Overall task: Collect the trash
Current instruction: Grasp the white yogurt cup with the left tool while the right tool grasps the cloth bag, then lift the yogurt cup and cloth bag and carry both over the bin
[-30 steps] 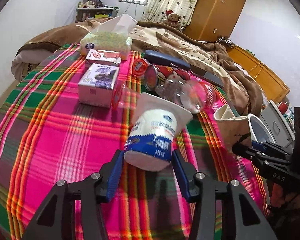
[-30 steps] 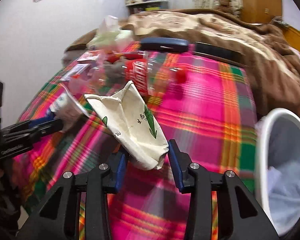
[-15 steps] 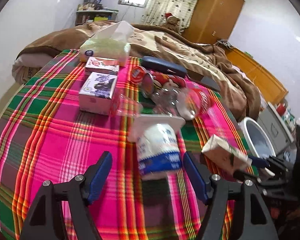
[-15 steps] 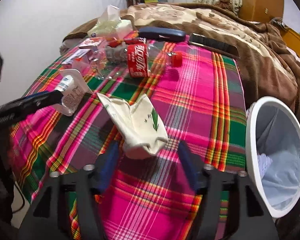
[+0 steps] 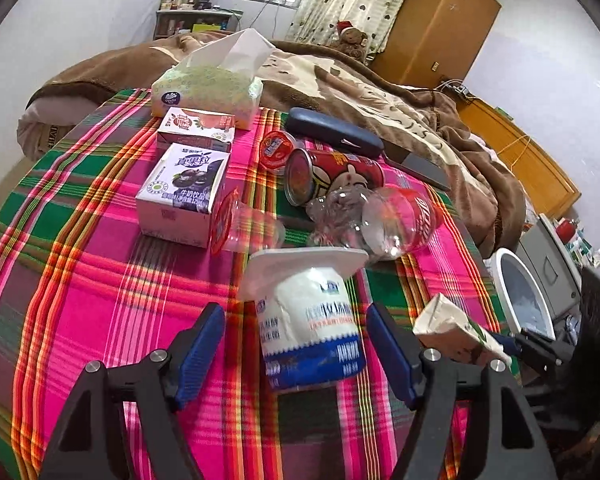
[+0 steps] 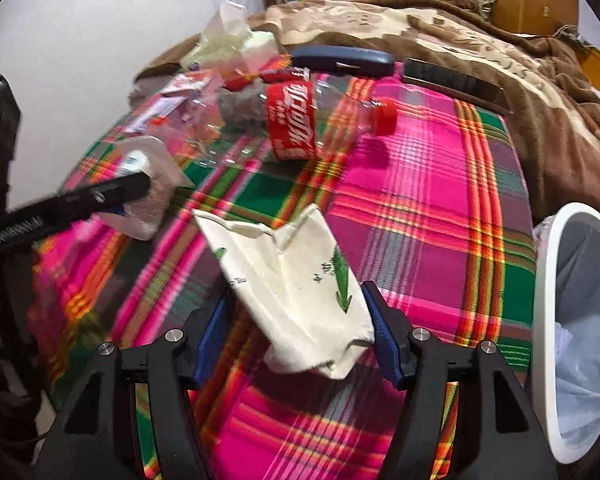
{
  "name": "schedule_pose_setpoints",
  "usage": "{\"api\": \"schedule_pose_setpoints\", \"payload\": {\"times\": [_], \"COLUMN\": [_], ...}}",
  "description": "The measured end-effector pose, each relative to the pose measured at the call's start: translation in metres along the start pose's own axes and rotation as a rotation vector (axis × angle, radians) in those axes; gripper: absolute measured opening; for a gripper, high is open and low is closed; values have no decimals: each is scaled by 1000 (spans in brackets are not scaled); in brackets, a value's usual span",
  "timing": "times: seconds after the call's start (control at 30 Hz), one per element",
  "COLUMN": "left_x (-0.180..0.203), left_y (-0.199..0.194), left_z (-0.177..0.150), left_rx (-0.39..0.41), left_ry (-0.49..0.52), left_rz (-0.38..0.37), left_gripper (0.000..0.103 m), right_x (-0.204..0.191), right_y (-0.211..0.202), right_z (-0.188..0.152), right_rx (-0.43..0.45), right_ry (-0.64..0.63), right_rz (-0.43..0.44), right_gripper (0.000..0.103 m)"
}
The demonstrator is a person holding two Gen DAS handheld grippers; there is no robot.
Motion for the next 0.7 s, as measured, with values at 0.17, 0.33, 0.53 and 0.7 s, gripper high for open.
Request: {"api": "schedule_pose_setpoints", "payload": {"times": [0.17,0.33,0.53,0.7], "left_x": [-5,-5,0,7], "left_y": [8,8,6,0], "left_z": [2,0,-3,-9], "left_rx": [-12,-6,-4,6], "left_ry": [-36,-34,-13,-1], "left_rz": [11,0,5,4], "left_gripper": [63,50,47,47], "right_x": [0,-1,-1,3], "right_y": [-4,-3,-8,-17], "right_z": [-1,-3,-6,-9], "right_rx": [24,30,63,93], "right_ry": [13,17,33,67], "right_rz": [32,28,24,32], "right_gripper": [60,46,40,39]}}
Point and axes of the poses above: each gripper's, at about its wrist camera, not at the fingertips, and y roughly the way its jaws point, x to its right, z to its top, the point moved 2 cm from there along y, roughly the way its jaws point, and after that the axes turned 5 degrees about -x, right-handed, at the moved point
